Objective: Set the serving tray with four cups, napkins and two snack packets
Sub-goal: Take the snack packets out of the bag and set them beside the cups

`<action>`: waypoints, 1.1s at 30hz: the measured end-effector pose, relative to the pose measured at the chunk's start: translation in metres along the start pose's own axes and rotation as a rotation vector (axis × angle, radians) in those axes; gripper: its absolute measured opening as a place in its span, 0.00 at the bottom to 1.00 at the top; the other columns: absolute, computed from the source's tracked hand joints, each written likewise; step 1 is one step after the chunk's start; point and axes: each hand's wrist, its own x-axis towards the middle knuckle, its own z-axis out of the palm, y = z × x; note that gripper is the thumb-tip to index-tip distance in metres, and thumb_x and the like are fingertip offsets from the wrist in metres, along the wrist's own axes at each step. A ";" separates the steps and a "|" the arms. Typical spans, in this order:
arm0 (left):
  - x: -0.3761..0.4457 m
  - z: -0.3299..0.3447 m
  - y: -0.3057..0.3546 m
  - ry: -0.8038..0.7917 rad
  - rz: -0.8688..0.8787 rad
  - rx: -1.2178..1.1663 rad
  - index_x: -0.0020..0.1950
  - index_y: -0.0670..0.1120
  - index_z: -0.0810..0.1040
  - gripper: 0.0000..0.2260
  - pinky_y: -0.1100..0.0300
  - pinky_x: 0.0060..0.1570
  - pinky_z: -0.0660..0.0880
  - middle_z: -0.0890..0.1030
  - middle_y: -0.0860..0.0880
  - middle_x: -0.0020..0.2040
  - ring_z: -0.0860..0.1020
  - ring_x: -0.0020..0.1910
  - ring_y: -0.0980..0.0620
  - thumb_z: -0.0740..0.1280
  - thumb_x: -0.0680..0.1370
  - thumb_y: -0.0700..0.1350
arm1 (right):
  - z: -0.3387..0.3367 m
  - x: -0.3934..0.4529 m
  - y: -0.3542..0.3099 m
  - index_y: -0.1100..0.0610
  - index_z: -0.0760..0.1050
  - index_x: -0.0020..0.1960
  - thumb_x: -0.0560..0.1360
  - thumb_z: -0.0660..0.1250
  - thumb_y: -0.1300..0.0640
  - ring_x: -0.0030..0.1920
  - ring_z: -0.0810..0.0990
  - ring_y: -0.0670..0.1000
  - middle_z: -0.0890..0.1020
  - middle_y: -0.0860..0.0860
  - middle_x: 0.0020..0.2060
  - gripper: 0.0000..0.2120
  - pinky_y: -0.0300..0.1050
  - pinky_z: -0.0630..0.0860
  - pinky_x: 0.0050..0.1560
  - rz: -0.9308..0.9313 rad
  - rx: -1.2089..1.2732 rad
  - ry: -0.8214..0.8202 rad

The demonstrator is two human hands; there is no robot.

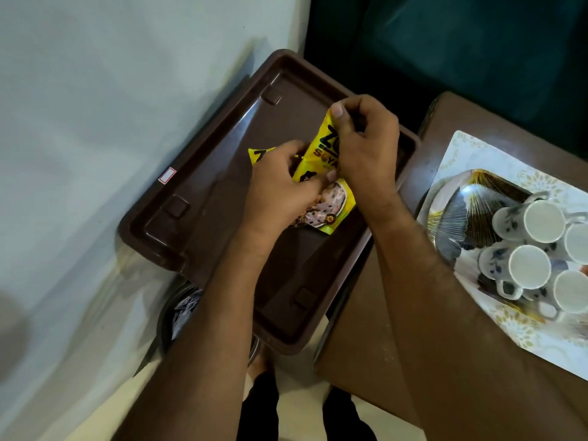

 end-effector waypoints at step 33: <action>-0.012 0.002 -0.026 0.387 -0.445 0.297 0.69 0.44 0.71 0.36 0.45 0.65 0.77 0.81 0.42 0.65 0.80 0.64 0.39 0.82 0.67 0.50 | -0.053 -0.055 0.041 0.65 0.80 0.59 0.77 0.73 0.62 0.55 0.87 0.60 0.87 0.60 0.53 0.12 0.65 0.82 0.60 0.449 0.458 0.020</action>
